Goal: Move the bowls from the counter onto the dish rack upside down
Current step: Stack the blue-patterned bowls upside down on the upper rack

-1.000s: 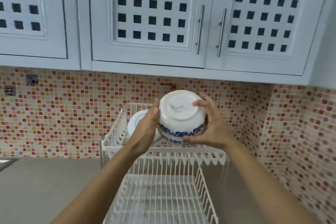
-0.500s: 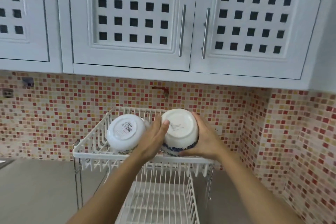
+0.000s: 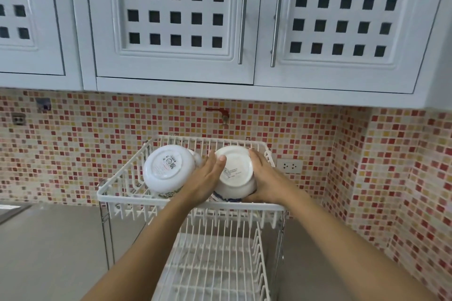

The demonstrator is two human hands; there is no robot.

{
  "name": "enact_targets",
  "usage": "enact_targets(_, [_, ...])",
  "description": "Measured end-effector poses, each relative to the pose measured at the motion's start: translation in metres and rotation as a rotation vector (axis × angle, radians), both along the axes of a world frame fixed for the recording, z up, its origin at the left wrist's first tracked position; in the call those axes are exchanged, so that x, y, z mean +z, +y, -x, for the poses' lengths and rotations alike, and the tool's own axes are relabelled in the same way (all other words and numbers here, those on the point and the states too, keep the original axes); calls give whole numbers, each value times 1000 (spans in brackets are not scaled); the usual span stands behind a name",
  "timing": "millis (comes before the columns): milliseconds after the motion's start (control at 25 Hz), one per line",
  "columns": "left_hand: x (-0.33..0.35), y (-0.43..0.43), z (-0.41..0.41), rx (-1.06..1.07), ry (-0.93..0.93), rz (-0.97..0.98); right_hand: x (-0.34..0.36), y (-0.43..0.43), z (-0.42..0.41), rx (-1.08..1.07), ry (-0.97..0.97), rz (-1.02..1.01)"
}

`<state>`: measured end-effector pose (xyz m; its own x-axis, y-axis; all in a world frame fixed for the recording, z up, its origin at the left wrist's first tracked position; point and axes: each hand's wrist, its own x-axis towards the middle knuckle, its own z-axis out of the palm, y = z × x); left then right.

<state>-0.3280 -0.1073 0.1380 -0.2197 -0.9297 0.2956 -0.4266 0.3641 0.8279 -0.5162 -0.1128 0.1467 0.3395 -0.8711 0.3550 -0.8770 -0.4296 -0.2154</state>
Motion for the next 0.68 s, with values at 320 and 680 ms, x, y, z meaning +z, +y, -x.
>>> enact_targets(320, [0,0,2,94,-230,30,-3,-3,4,-95,25,-84])
enact_targets(680, [5,6,8,200,-217,71,-6,-7,5,-140,62,-25])
